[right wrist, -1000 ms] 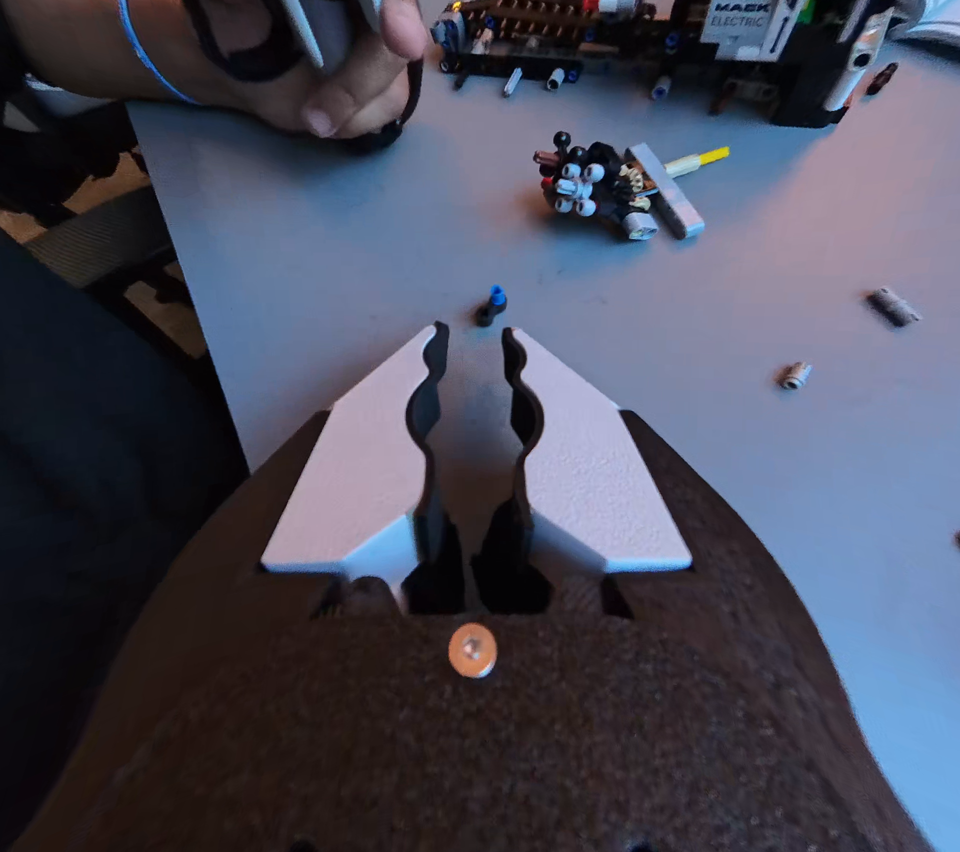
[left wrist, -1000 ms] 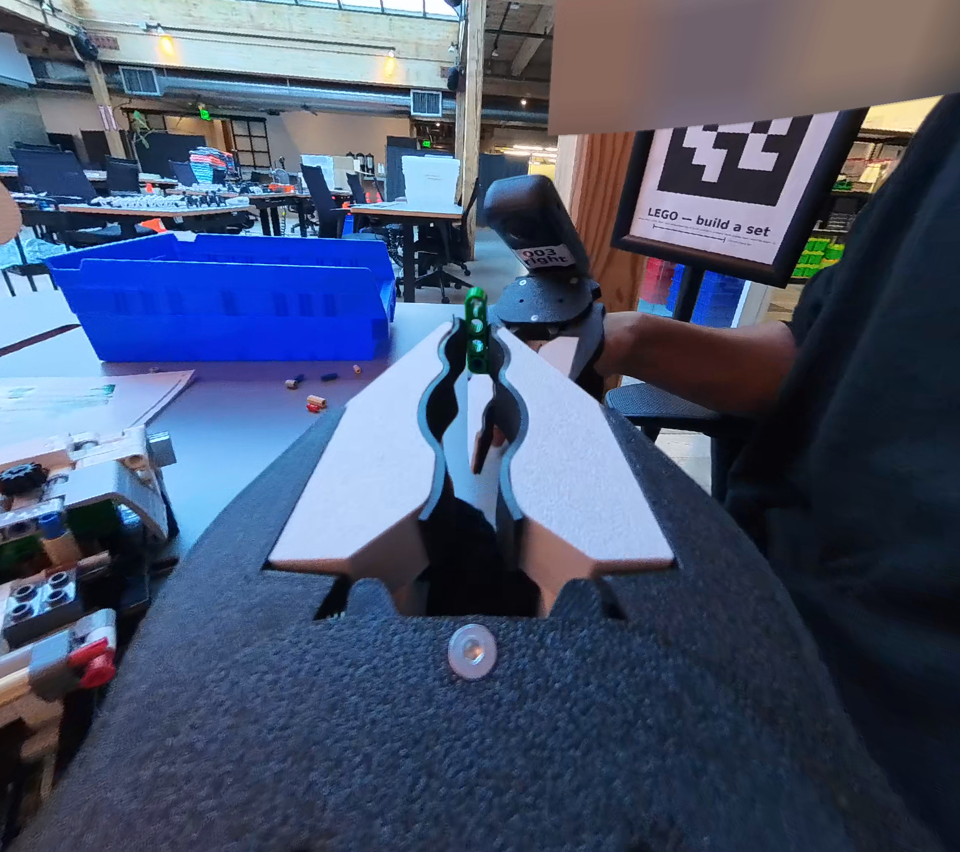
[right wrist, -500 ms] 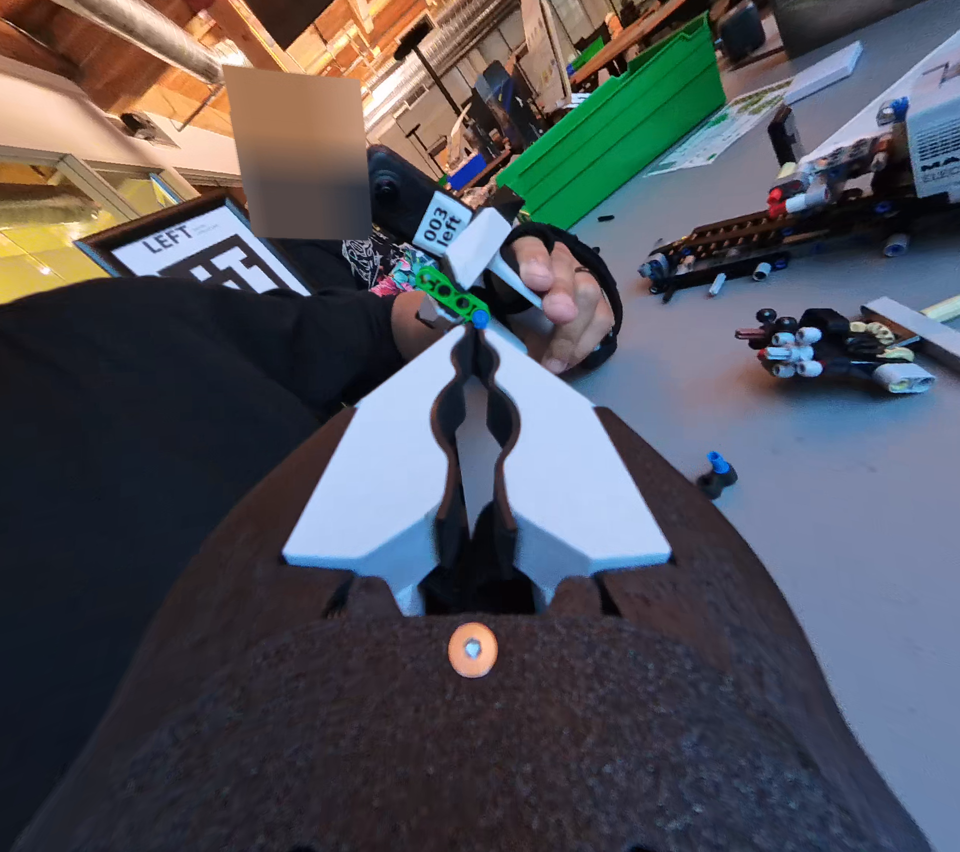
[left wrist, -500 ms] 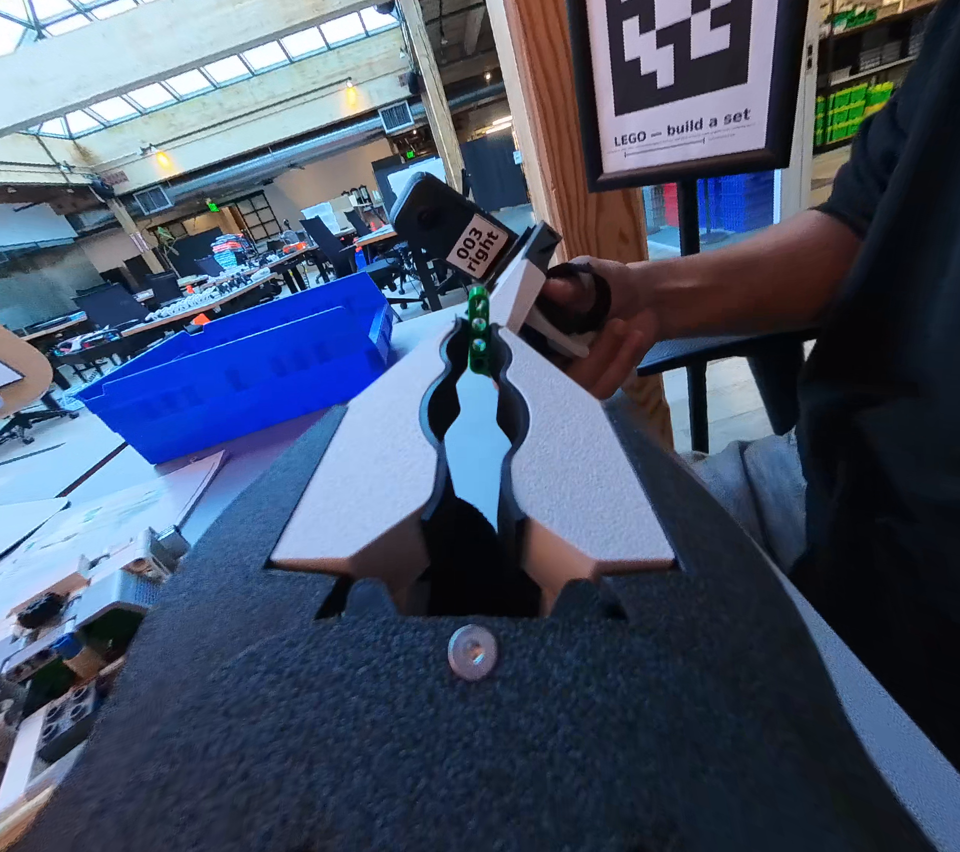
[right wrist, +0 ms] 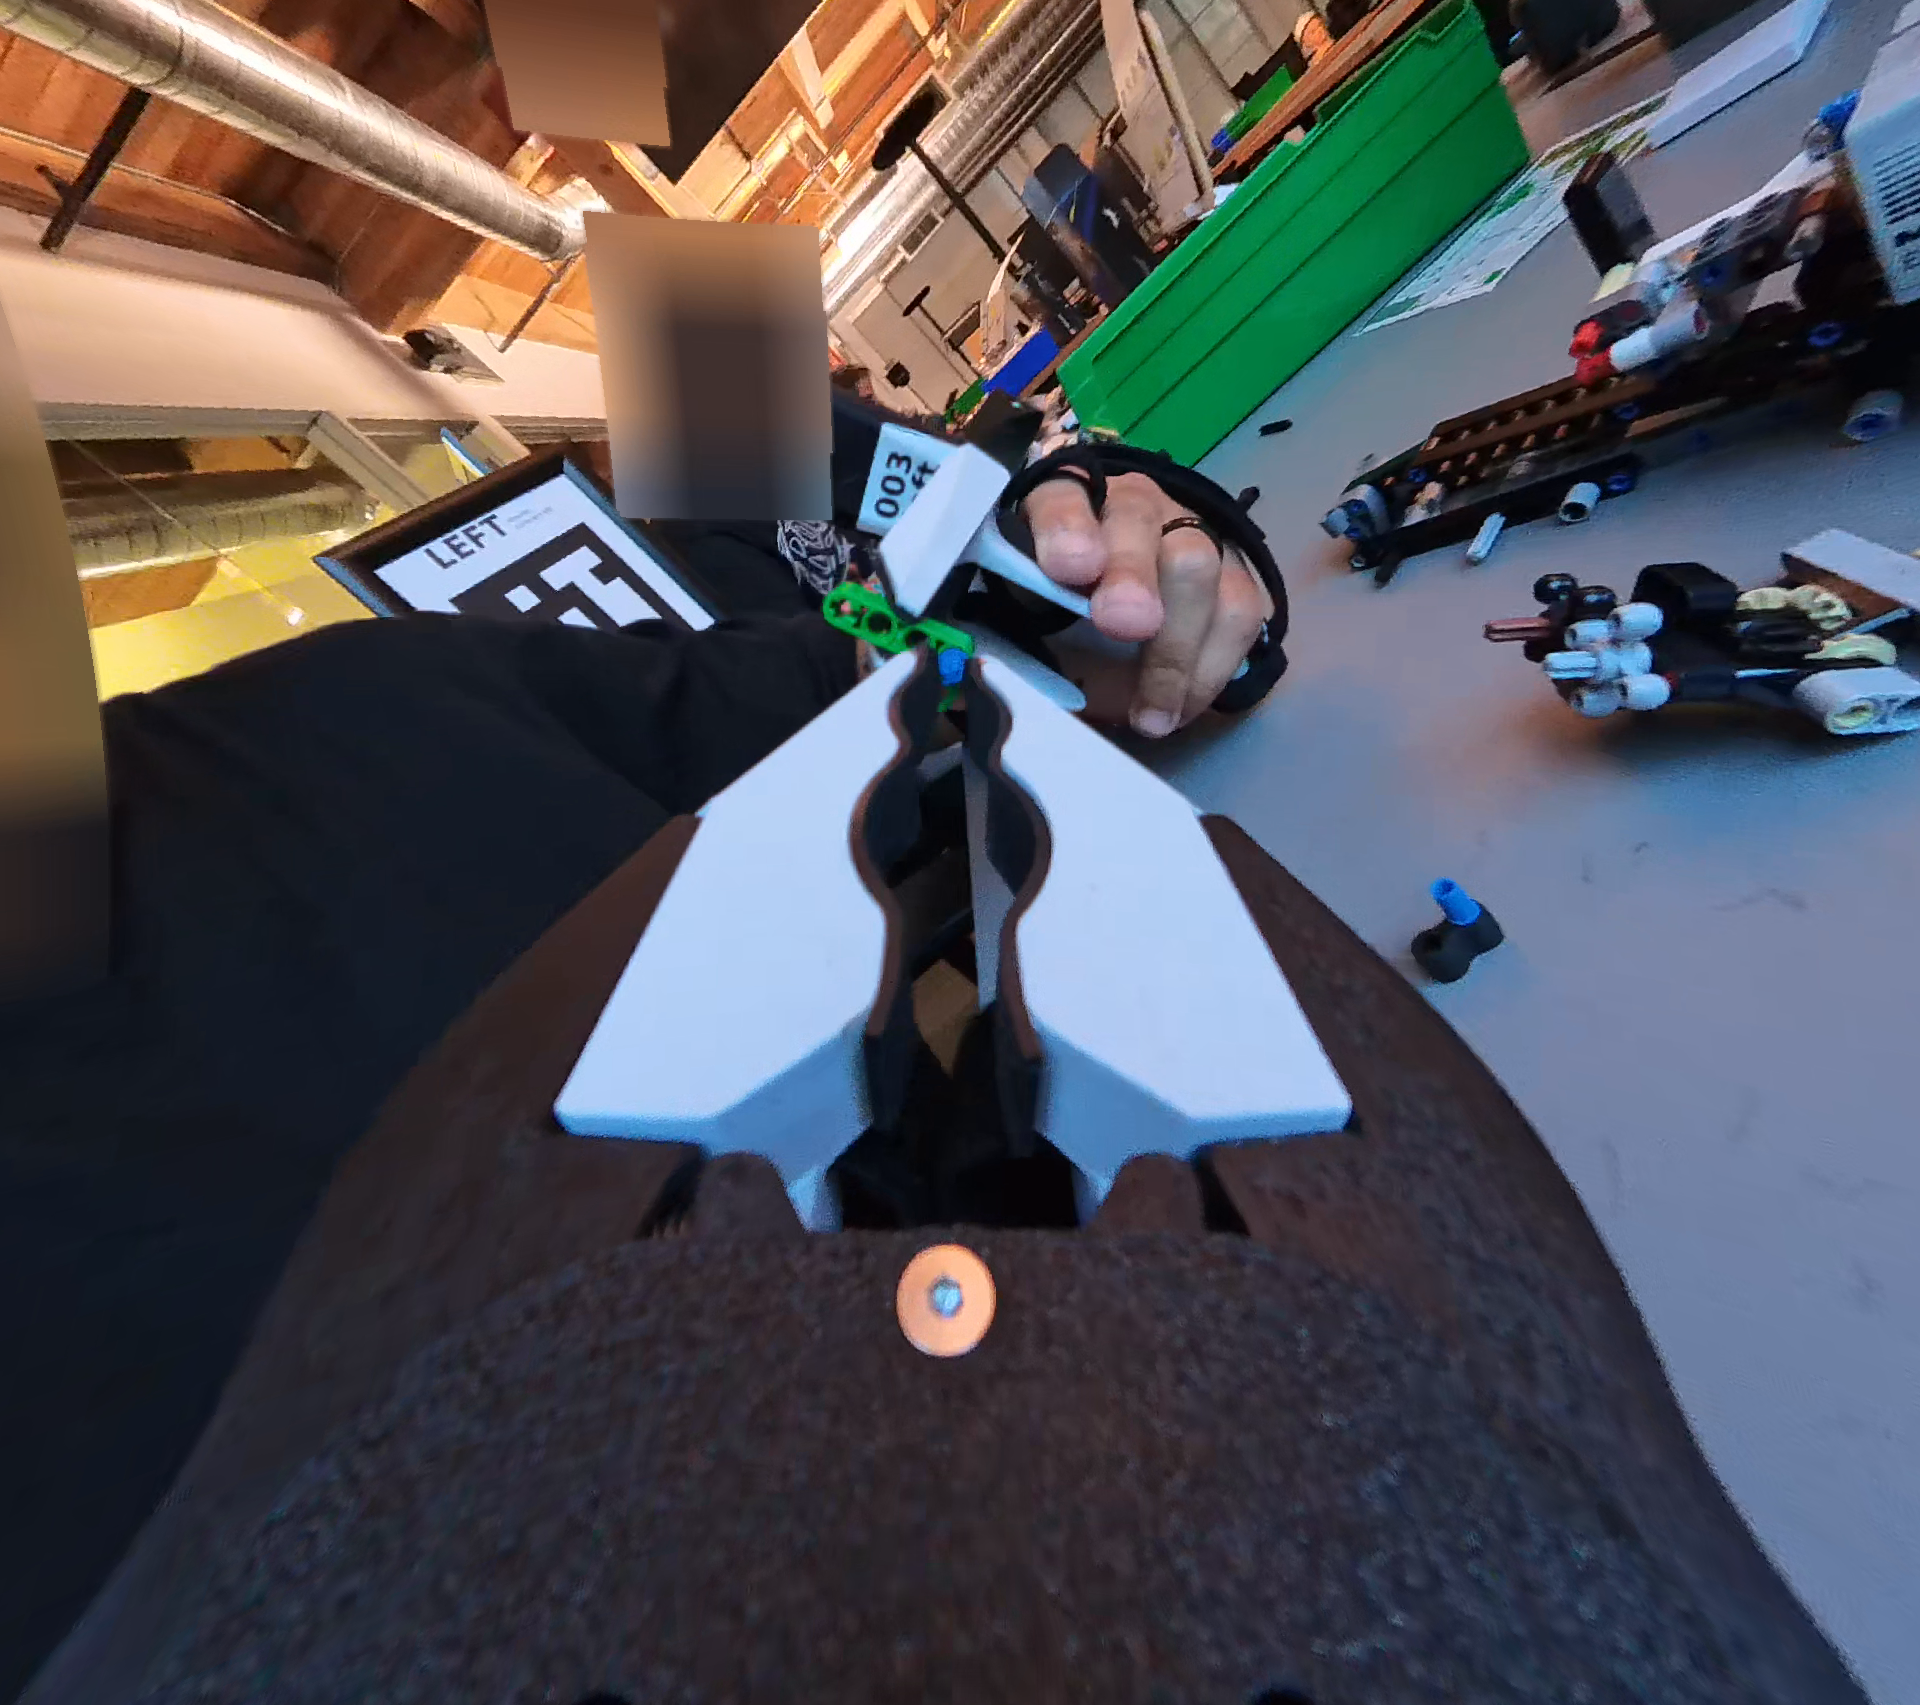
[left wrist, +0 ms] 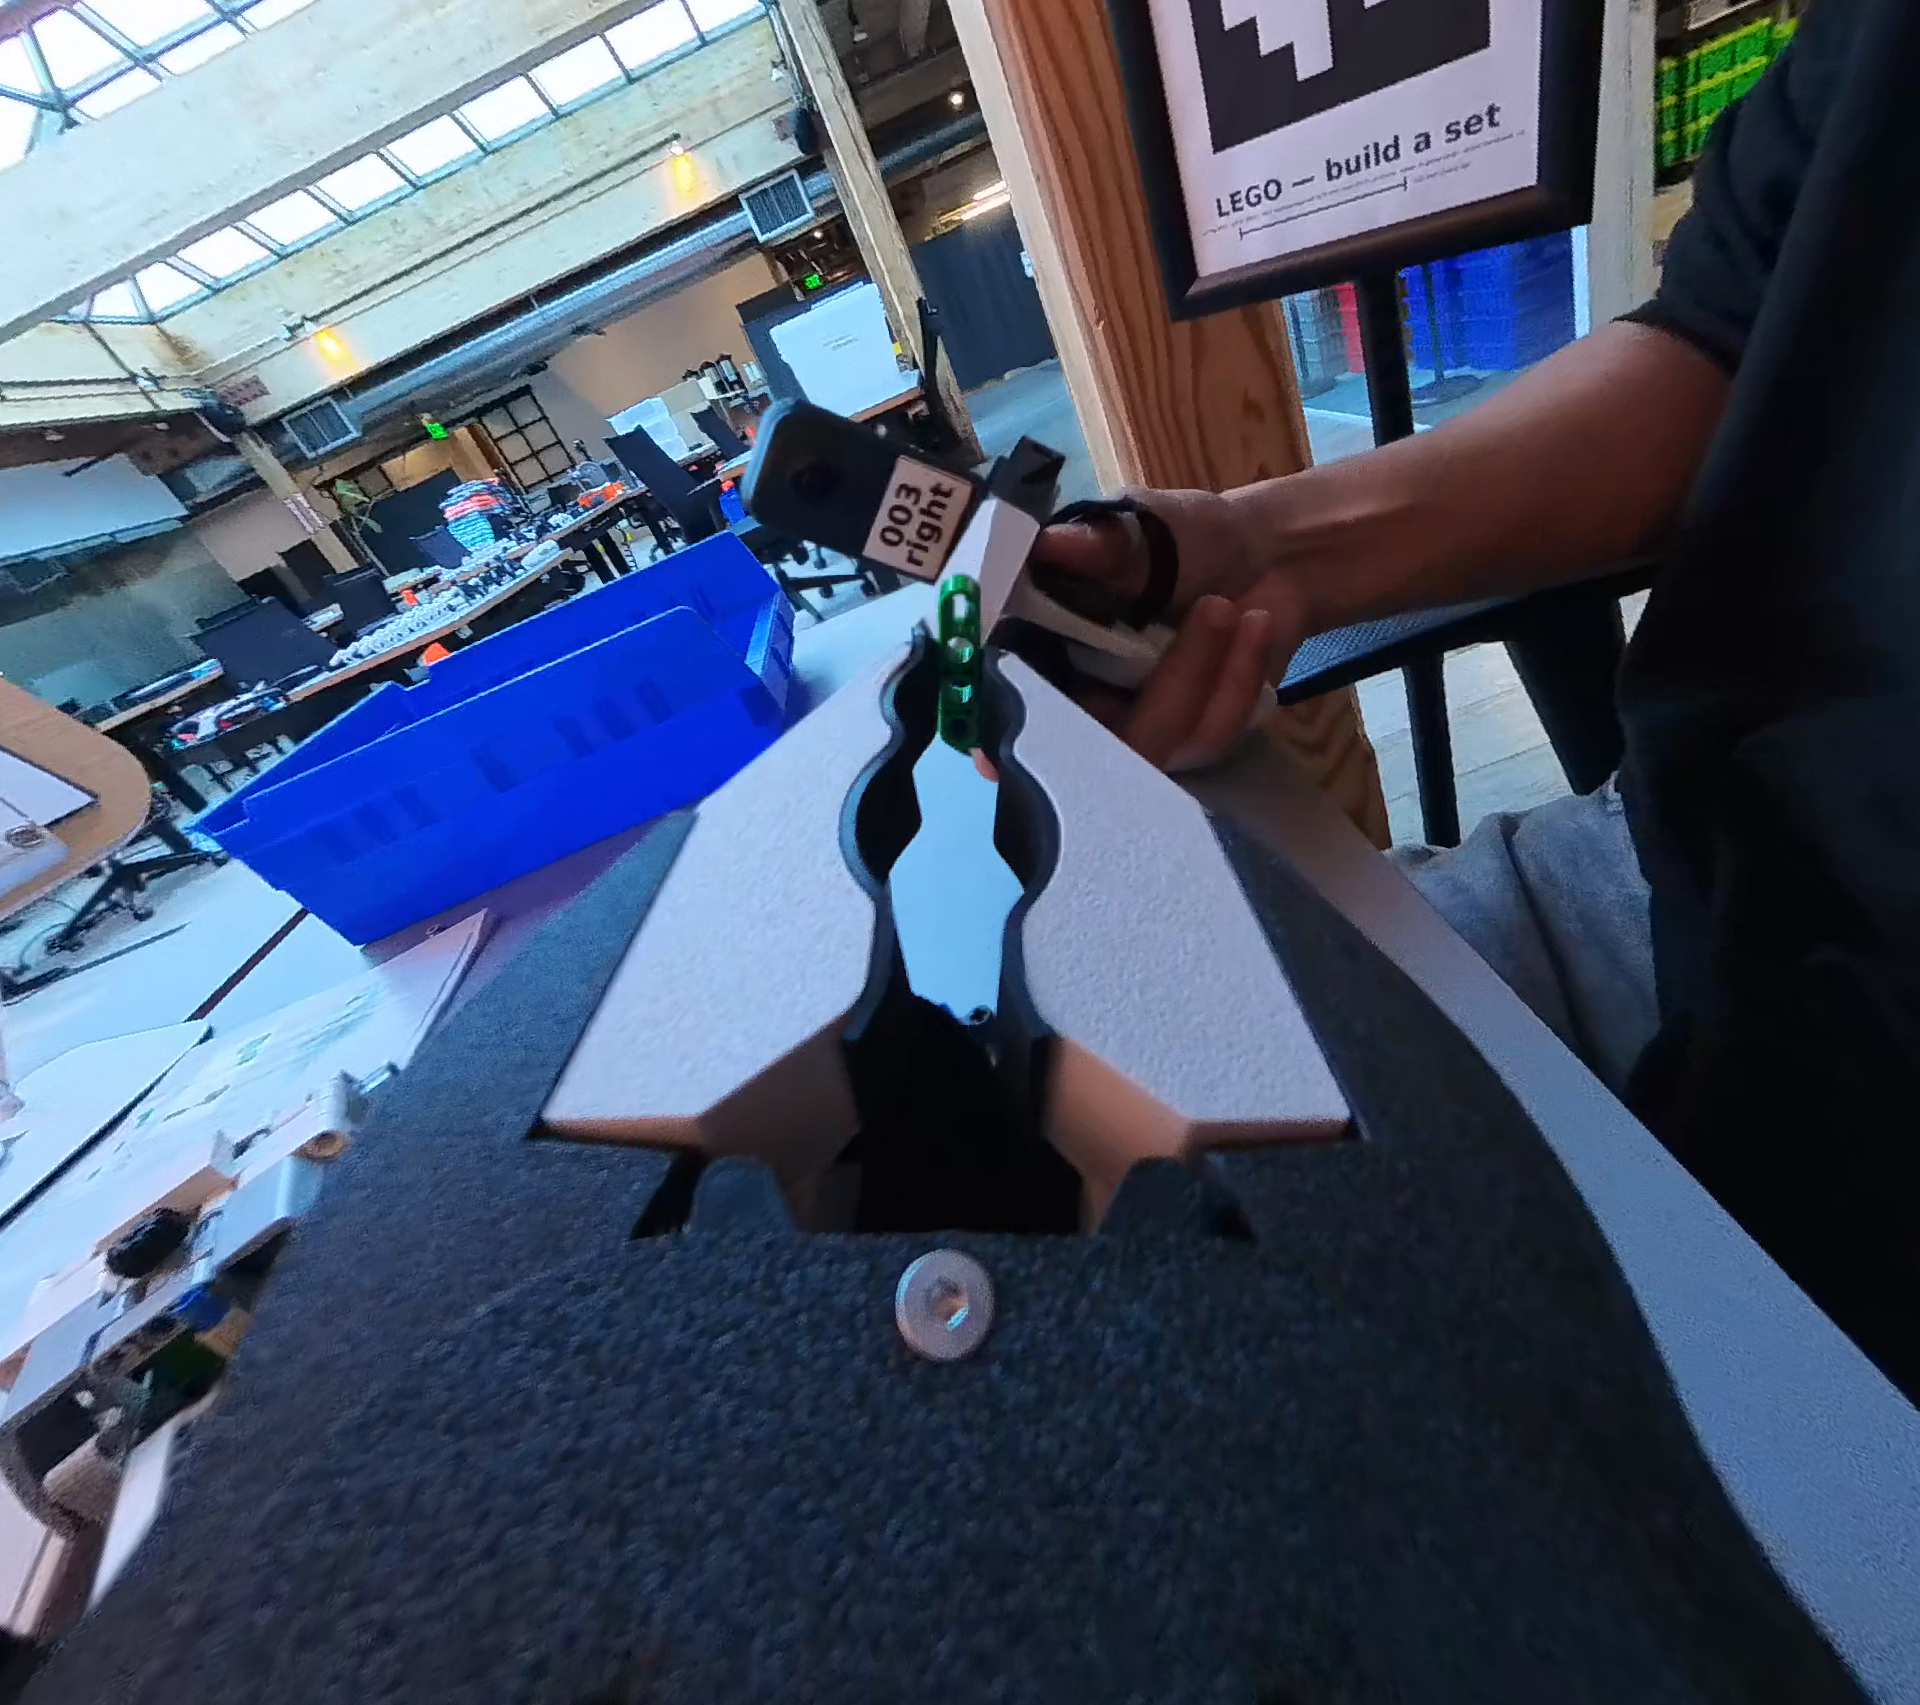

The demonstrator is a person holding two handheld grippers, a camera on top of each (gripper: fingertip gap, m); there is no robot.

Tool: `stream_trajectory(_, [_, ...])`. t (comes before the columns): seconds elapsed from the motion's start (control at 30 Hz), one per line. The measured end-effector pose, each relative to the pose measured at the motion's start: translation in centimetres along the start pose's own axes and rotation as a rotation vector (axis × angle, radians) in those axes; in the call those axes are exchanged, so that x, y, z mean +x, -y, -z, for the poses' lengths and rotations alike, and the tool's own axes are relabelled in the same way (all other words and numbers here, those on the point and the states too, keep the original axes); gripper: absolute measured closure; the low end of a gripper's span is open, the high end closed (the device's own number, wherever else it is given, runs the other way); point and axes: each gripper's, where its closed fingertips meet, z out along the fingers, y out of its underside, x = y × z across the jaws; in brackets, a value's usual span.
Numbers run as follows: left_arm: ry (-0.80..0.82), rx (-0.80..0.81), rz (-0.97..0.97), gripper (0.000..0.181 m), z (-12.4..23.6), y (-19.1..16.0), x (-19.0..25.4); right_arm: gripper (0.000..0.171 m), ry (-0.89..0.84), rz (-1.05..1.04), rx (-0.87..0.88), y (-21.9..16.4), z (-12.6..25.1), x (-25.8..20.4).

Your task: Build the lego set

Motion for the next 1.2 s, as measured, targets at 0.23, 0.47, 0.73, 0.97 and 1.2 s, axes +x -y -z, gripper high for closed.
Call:
stream_trajectory(0.23, [0.019, -0.007, -0.002, 0.176, -0.1, -0.2, -0.3, 0.168, -0.013, 0.003, 0.035, 0.4, -0.3, 0.4])
stream_trajectory(0.47, [0.041, -0.035, -0.013, 0.175, 0.0, -0.8, -0.8, 0.169, -0.041, 0.052, 0.044, 0.6, -0.1, 0.8])
stream_trajectory(0.73, [0.003, -0.043, 0.038, 0.176, 0.1, -1.1, -0.7, 0.169, -0.041, 0.065, 0.034, 0.7, 0.1, 0.9])
stream_trajectory(0.97, [-0.005, -0.012, 0.073, 0.176, 0.0, -0.5, -0.5, 0.169, -0.024, 0.065, 0.046, 0.6, -0.3, 0.5])
stream_trajectory(1.2, [0.027, -0.046, 0.064, 0.176, 0.0, -1.0, -1.2, 0.169, -0.081, 0.076, 0.025, 1.1, -0.2, 1.1])
